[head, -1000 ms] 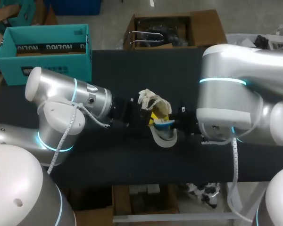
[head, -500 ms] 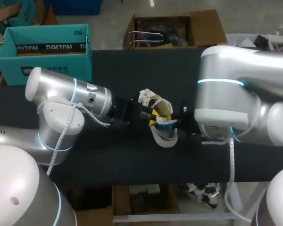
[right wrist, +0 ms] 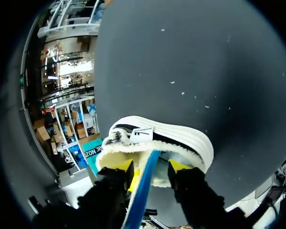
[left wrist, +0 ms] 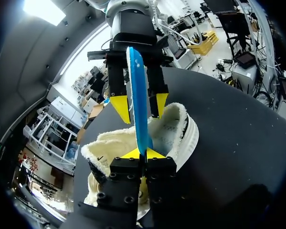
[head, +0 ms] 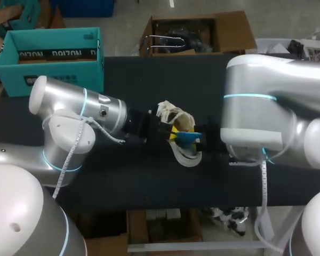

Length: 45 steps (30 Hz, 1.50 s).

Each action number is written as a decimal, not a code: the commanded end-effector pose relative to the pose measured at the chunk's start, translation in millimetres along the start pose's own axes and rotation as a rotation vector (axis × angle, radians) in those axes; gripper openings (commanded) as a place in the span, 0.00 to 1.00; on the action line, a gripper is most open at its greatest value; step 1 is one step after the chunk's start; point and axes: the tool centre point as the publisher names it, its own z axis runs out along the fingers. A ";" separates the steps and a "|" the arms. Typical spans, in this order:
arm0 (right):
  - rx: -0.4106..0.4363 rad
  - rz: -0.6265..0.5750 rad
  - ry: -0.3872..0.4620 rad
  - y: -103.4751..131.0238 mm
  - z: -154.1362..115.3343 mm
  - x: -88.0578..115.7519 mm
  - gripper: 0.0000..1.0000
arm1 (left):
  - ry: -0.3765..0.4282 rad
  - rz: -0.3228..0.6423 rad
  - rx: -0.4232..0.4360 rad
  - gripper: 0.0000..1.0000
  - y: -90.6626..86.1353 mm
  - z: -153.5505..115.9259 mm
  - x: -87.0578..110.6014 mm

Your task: Open the shoe tongue, take the insole out of the shoe, put the insole back into the shoe, and pack the shoe into the shoebox

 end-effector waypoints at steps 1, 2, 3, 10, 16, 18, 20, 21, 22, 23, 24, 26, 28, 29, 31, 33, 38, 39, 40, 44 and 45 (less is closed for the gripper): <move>0.010 0.016 0.005 2.8 2.8 -8.7 0.44 | -0.018 0.006 0.012 0.00 1.7 0.2 3.5; 0.027 0.022 0.005 4.5 4.6 -9.8 0.38 | -0.022 0.008 0.014 0.00 1.3 -0.3 4.0; 0.043 0.027 0.003 6.5 7.2 -10.5 0.31 | -0.023 0.008 0.015 0.00 1.1 -0.5 4.2; 0.123 0.008 -0.004 11.0 23.2 -5.9 0.23 | -0.027 0.013 0.023 0.00 -1.3 0.2 7.9; 0.167 -0.041 0.006 15.3 21.0 -0.9 0.04 | -0.031 0.010 0.021 0.00 -2.6 0.2 9.5; 0.166 -0.045 0.009 16.7 18.0 1.0 0.00 | -0.033 0.009 0.018 0.00 -3.0 -0.4 9.4; 0.179 -0.054 0.019 17.3 15.3 2.2 0.00 | -0.035 0.010 0.016 0.00 -3.3 -0.6 9.3; 0.182 -0.068 0.015 17.7 14.7 2.6 0.00 | -0.035 0.010 0.015 0.00 -3.4 -0.7 9.3; 0.191 -0.082 0.013 17.8 14.3 2.9 0.00 | -0.036 0.010 0.014 0.00 -3.5 -0.8 9.3; 0.201 -0.101 0.012 18.1 14.2 3.2 0.00 | -0.036 0.011 0.013 0.00 -3.6 -0.8 9.2; 0.209 -0.123 0.008 18.2 14.1 3.7 0.00 | -0.036 0.011 0.011 0.00 -3.6 -0.8 9.3; 0.228 -0.162 0.005 19.0 14.9 4.9 0.00 | -0.035 0.011 0.008 0.00 -3.6 -0.8 9.5; 0.239 -0.196 -0.001 19.1 16.4 6.6 0.00 | -0.035 0.009 0.004 0.00 -3.6 -0.9 9.7; 0.241 -0.208 0.001 18.7 16.9 7.2 0.00 | -0.035 0.009 0.003 0.00 -3.7 -1.2 9.9; 0.245 -0.232 0.006 17.7 17.3 8.3 0.00 | -0.037 0.008 0.000 0.04 -4.6 -2.3 10.5; 0.243 -0.247 0.013 15.4 16.6 8.9 0.00 | -0.039 0.008 -0.003 0.07 -5.2 -3.4 10.7; 0.236 -0.264 0.004 14.9 21.7 6.6 0.00 | -0.044 0.012 -0.022 0.00 -4.7 -4.6 10.6; 0.228 -0.261 -0.008 16.1 24.5 5.9 0.00 | -0.042 0.012 -0.028 0.00 -3.8 -4.1 10.4; 0.229 -0.260 -0.010 16.6 26.3 5.6 0.00 | -0.040 0.012 -0.031 0.00 -2.7 -3.3 10.1; 0.222 -0.251 -0.041 20.3 37.6 4.5 0.00 | -0.036 0.003 -0.047 0.00 3.6 0.6 8.3; 0.215 -0.248 -0.047 21.3 39.8 4.2 0.00 | -0.035 -0.001 -0.051 0.00 5.1 1.6 7.9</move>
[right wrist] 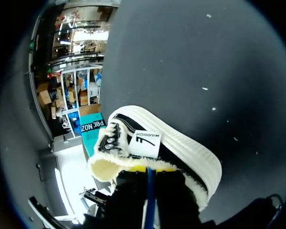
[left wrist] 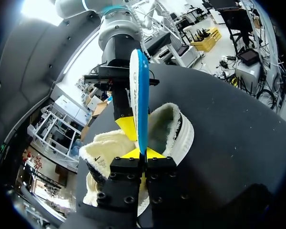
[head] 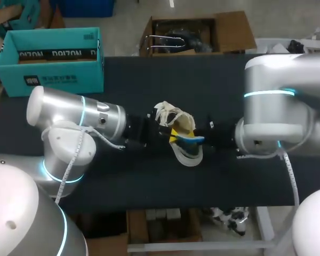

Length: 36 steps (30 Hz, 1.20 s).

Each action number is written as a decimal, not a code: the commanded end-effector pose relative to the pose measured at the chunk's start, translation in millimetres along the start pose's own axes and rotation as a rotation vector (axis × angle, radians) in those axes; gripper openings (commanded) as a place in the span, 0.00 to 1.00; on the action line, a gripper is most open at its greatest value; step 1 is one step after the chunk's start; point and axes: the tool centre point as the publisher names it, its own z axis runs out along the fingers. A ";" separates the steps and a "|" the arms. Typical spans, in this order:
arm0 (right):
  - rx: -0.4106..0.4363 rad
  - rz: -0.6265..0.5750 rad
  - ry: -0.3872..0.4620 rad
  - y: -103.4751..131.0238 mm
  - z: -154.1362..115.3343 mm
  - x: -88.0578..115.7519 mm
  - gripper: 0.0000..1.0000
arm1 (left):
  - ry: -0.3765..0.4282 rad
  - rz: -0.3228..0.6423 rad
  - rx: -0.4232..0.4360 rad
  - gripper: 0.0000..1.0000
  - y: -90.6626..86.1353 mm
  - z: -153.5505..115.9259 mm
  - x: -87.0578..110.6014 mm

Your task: Open the shoe tongue, take the insole out of the shoe, put the insole back into the shoe, and pack the shoe into the shoebox

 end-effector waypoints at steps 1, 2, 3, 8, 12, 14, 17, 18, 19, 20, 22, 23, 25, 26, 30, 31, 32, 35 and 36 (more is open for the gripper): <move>0.023 0.006 -0.055 11.5 11.9 1.0 0.00 | 0.005 -0.007 -0.016 0.00 6.9 4.6 -1.0; 0.023 0.006 -0.054 12.0 12.6 1.2 0.00 | 0.005 -0.009 -0.017 0.00 7.5 4.9 -1.2; 0.019 0.006 -0.053 12.5 13.5 1.8 0.00 | 0.005 -0.011 -0.020 0.00 8.4 5.3 -1.4; 0.001 0.010 -0.057 13.4 14.2 2.0 0.00 | -0.002 -0.027 -0.027 0.10 12.5 6.0 -2.1; -0.021 0.017 -0.059 12.6 9.4 1.0 0.00 | -0.007 -0.028 -0.017 0.23 10.1 5.0 -2.3; -0.029 0.019 -0.057 12.3 6.6 0.5 0.00 | -0.009 -0.028 -0.010 0.24 8.4 4.9 -2.4; -0.038 0.025 -0.056 12.7 4.6 0.2 0.00 | -0.010 -0.025 -0.001 0.22 4.8 6.3 -2.4; -0.041 0.027 -0.056 12.9 4.3 0.1 0.00 | -0.010 -0.022 0.005 0.21 3.5 6.8 -2.6; -0.043 0.030 -0.054 13.3 3.9 -0.1 0.00 | -0.011 -0.022 0.008 0.20 2.3 7.0 -2.8; -0.044 0.032 -0.053 13.5 3.8 -0.2 0.00 | -0.012 -0.020 0.010 0.18 1.0 7.4 -3.0; -0.046 0.034 -0.052 13.7 3.7 -0.2 0.00 | -0.012 -0.018 0.017 0.13 -1.2 8.7 -2.9; -0.046 0.035 -0.052 13.8 3.7 -0.2 0.00 | -0.009 -0.016 0.019 0.12 -2.0 9.9 -2.6; -0.047 0.037 -0.052 13.8 3.8 -0.2 0.00 | -0.007 -0.013 0.020 0.12 -2.6 12.1 -2.1; -0.047 0.039 -0.052 13.8 3.9 -0.2 0.00 | -0.007 -0.013 0.019 0.08 -2.3 12.9 -2.3; -0.062 0.053 -0.056 11.9 0.7 -2.5 0.47 | -0.008 -0.012 0.005 0.00 2.2 13.8 -2.6; -0.067 0.056 -0.053 10.9 -2.4 -3.6 0.56 | -0.009 -0.012 0.000 0.00 3.2 13.3 -2.6; -0.077 0.059 -0.055 9.9 -5.3 -4.7 0.60 | -0.010 -0.012 -0.002 0.00 4.3 12.3 -2.8; -0.099 0.063 -0.062 7.4 -13.9 -7.3 0.46 | -0.016 -0.015 -0.005 0.00 7.5 9.4 -3.7; -0.104 0.064 -0.063 7.0 -16.0 -7.8 0.44 | -0.017 -0.017 -0.007 0.00 8.2 9.0 -3.8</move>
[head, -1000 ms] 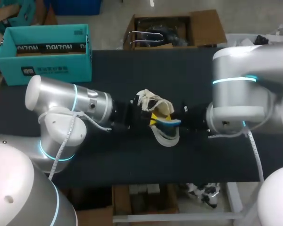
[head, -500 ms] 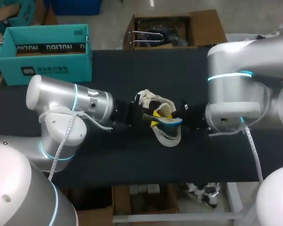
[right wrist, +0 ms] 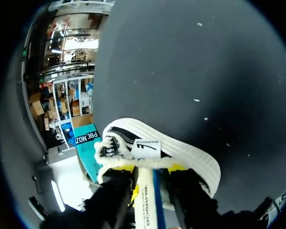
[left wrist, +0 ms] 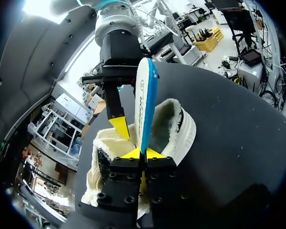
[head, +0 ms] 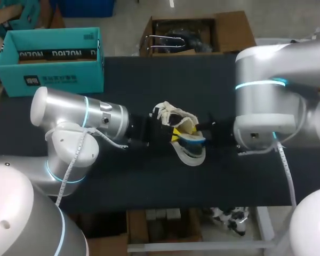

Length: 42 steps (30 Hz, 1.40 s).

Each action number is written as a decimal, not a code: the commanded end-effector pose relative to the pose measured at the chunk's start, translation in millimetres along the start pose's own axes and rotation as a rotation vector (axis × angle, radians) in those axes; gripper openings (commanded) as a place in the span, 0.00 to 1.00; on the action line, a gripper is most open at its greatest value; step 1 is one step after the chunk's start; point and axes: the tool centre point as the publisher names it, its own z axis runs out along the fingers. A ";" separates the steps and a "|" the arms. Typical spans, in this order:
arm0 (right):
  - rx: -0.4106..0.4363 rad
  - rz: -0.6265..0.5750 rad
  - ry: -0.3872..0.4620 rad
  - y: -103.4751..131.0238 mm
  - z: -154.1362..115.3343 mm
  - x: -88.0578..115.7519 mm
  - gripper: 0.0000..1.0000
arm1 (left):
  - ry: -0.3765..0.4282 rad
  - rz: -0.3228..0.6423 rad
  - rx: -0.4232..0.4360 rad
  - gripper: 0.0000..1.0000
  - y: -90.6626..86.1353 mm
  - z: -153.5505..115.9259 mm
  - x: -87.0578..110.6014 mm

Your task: Open the shoe tongue, take the insole out of the shoe, put the insole back into the shoe, and pack the shoe into the shoebox

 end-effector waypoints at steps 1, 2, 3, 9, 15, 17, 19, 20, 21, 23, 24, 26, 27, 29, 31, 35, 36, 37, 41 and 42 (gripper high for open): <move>-0.031 0.001 0.011 -5.5 -12.4 -6.4 0.43 | -0.006 -0.002 -0.002 0.00 4.6 0.7 0.7; -0.033 0.002 0.010 -5.9 -13.4 -6.6 0.40 | -0.006 -0.003 -0.002 0.00 4.8 0.6 0.7; -0.035 0.003 0.011 -6.2 -14.1 -6.5 0.37 | -0.008 -0.004 -0.002 0.00 4.9 0.6 0.8; -0.033 0.004 0.014 -5.9 -8.1 -3.0 0.00 | -0.010 -0.009 0.002 0.00 5.3 2.6 1.4; -0.017 0.006 0.029 -3.3 2.9 0.6 0.00 | -0.010 -0.013 -0.007 0.00 8.9 5.4 0.7; -0.013 0.007 0.034 -1.9 6.6 1.5 0.00 | -0.012 -0.019 -0.015 0.00 10.7 6.0 -0.3; -0.012 0.007 0.036 -1.3 10.3 2.1 0.00 | -0.017 -0.025 -0.023 0.00 13.3 6.4 -2.0; -0.011 0.008 0.035 -0.9 11.8 2.0 0.00 | -0.019 -0.028 -0.024 0.00 15.1 6.6 -3.1; -0.011 0.009 0.034 -0.2 13.0 1.9 0.00 | -0.020 -0.031 -0.028 0.00 16.8 7.0 -4.0; -0.016 0.016 0.029 1.6 14.9 1.2 0.00 | -0.023 -0.039 -0.030 0.04 19.2 7.7 -5.5; -0.016 0.020 0.029 2.9 15.7 0.8 0.00 | -0.027 -0.043 -0.033 0.11 20.0 7.9 -6.3; -0.025 0.028 0.017 5.1 18.3 0.8 0.00 | -0.033 -0.048 -0.029 0.29 20.5 7.4 -8.0; -0.025 0.028 0.017 5.4 19.0 1.1 0.00 | -0.037 -0.049 -0.027 0.32 20.1 6.9 -8.7; -0.031 0.031 0.011 5.8 19.8 1.8 0.00 | -0.039 -0.049 -0.023 0.33 18.6 5.8 -9.4; -0.040 0.035 0.007 6.6 20.0 2.4 0.00 | -0.041 -0.047 -0.017 0.33 17.1 4.4 -9.5; -0.053 0.042 0.014 8.9 18.3 3.0 0.00 | -0.042 -0.046 -0.001 0.22 13.9 2.3 -7.7; -0.058 0.043 0.015 9.1 17.7 3.3 0.00 | -0.041 -0.046 0.001 0.20 13.0 2.1 -7.1; -0.059 0.043 0.016 9.1 16.9 3.7 0.00 | -0.039 -0.044 0.004 0.20 12.3 2.1 -6.6; -0.067 0.042 0.018 8.3 14.7 4.4 0.00 | -0.035 -0.040 0.012 0.14 9.4 2.6 -5.0; -0.068 0.042 0.017 8.0 14.3 4.2 0.00 | -0.034 -0.039 0.014 0.13 8.8 3.0 -4.7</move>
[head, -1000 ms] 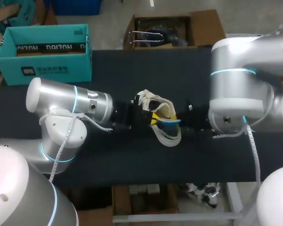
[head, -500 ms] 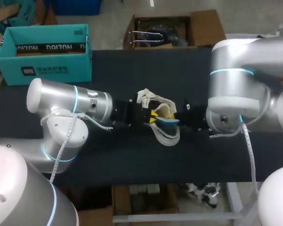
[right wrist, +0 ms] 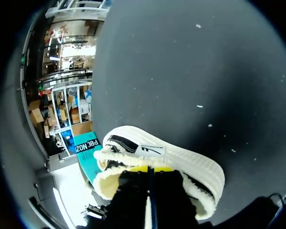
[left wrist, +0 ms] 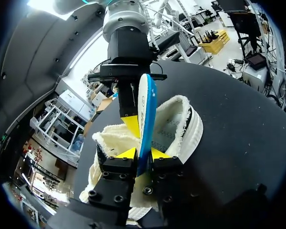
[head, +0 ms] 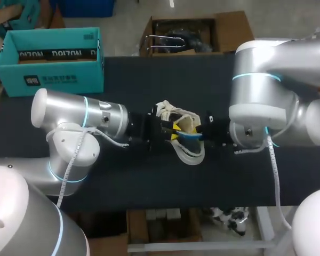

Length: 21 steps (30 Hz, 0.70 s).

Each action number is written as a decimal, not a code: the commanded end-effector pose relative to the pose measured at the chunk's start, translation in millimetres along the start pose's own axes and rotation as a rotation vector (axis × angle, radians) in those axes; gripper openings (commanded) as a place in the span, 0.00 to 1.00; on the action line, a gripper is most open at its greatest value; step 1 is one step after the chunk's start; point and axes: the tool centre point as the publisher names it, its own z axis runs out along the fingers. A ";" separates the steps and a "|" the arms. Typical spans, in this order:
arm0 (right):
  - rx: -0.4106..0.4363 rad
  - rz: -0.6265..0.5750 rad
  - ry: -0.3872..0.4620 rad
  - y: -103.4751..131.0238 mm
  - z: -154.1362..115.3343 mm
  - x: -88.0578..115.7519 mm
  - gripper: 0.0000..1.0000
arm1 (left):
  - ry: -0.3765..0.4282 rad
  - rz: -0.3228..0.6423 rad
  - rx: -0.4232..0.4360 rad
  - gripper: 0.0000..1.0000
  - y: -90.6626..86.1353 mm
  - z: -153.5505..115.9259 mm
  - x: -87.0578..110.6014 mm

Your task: Open the shoe tongue, take the insole out of the shoe, put the insole back into the shoe, and pack the shoe into the shoebox

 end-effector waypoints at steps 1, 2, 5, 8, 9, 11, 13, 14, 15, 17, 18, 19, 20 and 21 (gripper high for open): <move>-0.022 0.002 0.010 -2.1 2.4 -3.4 0.00 | -0.004 0.003 0.013 0.15 -0.4 0.4 3.2; -0.024 0.005 0.009 -1.8 2.1 -4.2 0.00 | -0.002 0.005 0.016 0.17 -1.5 0.7 3.5; -0.025 0.008 0.009 -1.8 1.5 -5.2 0.00 | 0.003 0.010 0.028 0.25 -5.1 0.6 3.8; -0.026 0.010 0.005 -1.7 2.2 -6.0 0.00 | 0.004 0.017 0.037 0.29 -9.8 0.1 3.3; -0.026 0.011 0.004 -1.6 2.3 -6.2 0.00 | 0.003 0.020 0.039 0.28 -11.4 -0.2 3.1; -0.027 0.013 0.003 -1.3 2.6 -6.4 0.00 | -0.001 0.024 0.042 0.21 -13.9 -1.2 2.6; -0.027 0.015 0.003 -0.9 3.1 -6.7 0.00 | -0.003 0.027 0.044 0.13 -15.6 -1.6 2.3; -0.027 0.015 0.002 -0.8 3.2 -6.7 0.00 | -0.004 0.028 0.047 0.13 -16.4 -1.6 2.3; -0.027 0.016 0.002 -0.7 3.5 -6.7 0.00 | -0.003 0.030 0.049 0.13 -17.1 -1.4 2.4; -0.026 0.016 0.001 -0.6 3.7 -6.7 0.00 | 0.002 0.034 0.048 0.12 -17.5 0.4 3.2; -0.027 0.017 0.001 -0.6 3.8 -6.7 0.00 | 0.005 0.034 0.047 0.10 -16.8 1.4 3.7; -0.027 0.017 0.001 -0.7 3.8 -6.7 0.00 | 0.007 0.034 0.042 0.00 -15.8 2.2 4.0; -0.027 0.017 0.002 -0.7 3.7 -6.7 0.00 | 0.008 0.034 0.039 0.00 -14.7 2.8 4.2; -0.028 0.017 0.003 -1.0 2.8 -6.6 0.00 | 0.008 0.033 0.037 0.00 -13.6 3.0 4.3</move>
